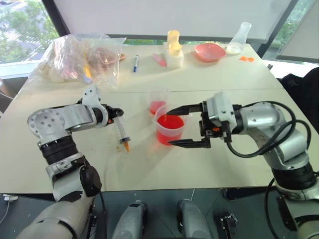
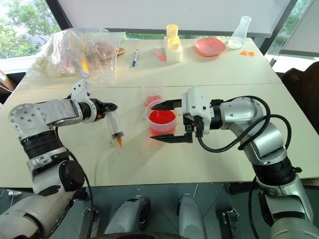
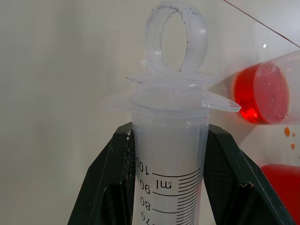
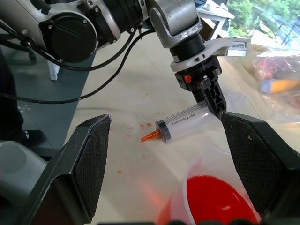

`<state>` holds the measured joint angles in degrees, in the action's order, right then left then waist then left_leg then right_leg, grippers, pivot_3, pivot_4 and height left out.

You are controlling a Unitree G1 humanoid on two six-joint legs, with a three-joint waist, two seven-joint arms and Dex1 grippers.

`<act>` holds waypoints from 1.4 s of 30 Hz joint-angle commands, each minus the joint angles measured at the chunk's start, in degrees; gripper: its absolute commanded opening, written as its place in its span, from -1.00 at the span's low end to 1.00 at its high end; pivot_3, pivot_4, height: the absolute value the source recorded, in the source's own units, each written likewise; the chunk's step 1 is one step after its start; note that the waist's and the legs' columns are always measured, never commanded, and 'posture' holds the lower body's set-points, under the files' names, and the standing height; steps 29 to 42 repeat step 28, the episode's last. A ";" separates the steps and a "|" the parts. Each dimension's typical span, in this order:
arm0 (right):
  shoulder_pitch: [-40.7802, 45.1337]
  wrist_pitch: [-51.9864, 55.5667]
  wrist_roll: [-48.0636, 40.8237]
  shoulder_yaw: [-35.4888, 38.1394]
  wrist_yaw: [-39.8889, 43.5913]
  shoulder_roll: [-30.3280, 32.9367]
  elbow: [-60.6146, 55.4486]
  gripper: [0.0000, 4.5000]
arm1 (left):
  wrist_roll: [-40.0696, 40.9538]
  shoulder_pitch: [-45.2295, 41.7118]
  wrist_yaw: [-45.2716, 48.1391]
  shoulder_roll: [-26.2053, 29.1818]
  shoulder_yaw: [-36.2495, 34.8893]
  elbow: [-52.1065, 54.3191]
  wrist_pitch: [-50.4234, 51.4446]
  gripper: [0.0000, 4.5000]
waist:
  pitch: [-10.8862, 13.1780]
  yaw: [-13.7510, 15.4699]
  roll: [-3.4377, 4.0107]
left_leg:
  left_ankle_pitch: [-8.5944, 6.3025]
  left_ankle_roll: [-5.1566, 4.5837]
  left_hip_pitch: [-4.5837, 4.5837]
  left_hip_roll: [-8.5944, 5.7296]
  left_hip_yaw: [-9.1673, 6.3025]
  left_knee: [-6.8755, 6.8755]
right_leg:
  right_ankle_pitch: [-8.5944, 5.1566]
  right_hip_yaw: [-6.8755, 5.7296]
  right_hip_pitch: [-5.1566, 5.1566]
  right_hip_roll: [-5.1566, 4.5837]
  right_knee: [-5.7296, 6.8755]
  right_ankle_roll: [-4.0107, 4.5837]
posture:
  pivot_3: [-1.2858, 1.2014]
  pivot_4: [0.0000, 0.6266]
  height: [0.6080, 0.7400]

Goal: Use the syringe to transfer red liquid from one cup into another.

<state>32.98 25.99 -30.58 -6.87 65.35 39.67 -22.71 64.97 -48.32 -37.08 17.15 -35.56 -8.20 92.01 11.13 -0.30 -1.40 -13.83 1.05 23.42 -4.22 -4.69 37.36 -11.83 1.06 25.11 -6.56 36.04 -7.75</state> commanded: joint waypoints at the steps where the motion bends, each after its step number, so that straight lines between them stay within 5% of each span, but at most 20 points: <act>1: -0.83 0.23 -0.58 -0.04 -1.01 -0.54 -2.55 0.72 | 7.46 0.07 -6.74 1.21 0.75 -1.68 0.49 -0.36 | -0.01 -0.04 -0.01 | 0.00 0.00 0.00 -0.01 0.00 0.00 | 0.00 0.00 0.00 -0.01 0.00 0.00 | 0.03 -0.52 1.00; 3: -1.34 0.15 -0.32 -0.25 -1.39 -0.65 -2.86 0.72 | 9.88 0.21 -10.29 1.54 0.92 -2.69 0.49 -0.36 | -0.02 -0.11 -0.01 | 0.00 0.00 -0.02 -0.01 0.00 -0.01 | 0.00 0.00 -0.01 -0.01 0.01 0.00 | 0.03 -0.52 1.00; 10: -3.02 -0.17 -0.11 0.12 -3.39 -0.97 -2.52 0.73 | 15.75 0.18 -17.36 2.19 0.74 -5.29 0.49 0.96 | -0.03 -0.30 0.00 | 0.01 0.01 -0.05 -0.01 0.01 -0.01 | 0.00 0.01 -0.03 0.00 0.01 0.00 | 0.03 -0.52 1.00; 16: -4.23 -0.83 1.07 1.53 -4.10 0.32 -0.89 0.73 | 15.51 1.17 -17.42 4.13 1.31 -1.51 -0.41 0.98 | -0.03 -0.26 -0.01 | 0.01 0.01 -0.05 -0.02 0.01 -0.01 | 0.00 0.01 -0.03 0.00 0.01 0.01 | 0.03 -0.52 1.00; 21: -5.40 2.62 -2.69 6.87 -5.65 2.17 -1.64 0.73 | 4.15 7.42 14.01 15.70 10.71 18.81 -16.28 0.98 | -0.03 -0.40 -0.01 | 0.21 0.37 -0.04 -0.02 0.08 -0.11 | -0.01 0.03 0.00 0.01 -0.04 0.03 | 0.03 -0.52 1.00; 28: -8.02 10.37 -10.13 16.46 -10.27 4.62 -3.81 0.73 | -11.88 22.56 43.68 27.16 15.52 27.89 -37.57 0.98 | -0.12 -0.31 0.16 | 0.02 0.01 -0.24 0.11 0.14 -0.29 | -0.16 0.03 -0.31 0.06 -0.45 0.37 | 0.03 -0.52 1.00; 42: -8.02 10.37 -10.13 16.46 -10.27 4.62 -3.81 0.73 | -11.88 22.56 43.68 27.16 15.52 27.89 -37.57 0.98 | -0.12 -0.31 0.16 | 0.02 0.01 -0.24 0.11 0.14 -0.29 | -0.16 0.03 -0.31 0.06 -0.45 0.37 | 0.03 -0.52 1.00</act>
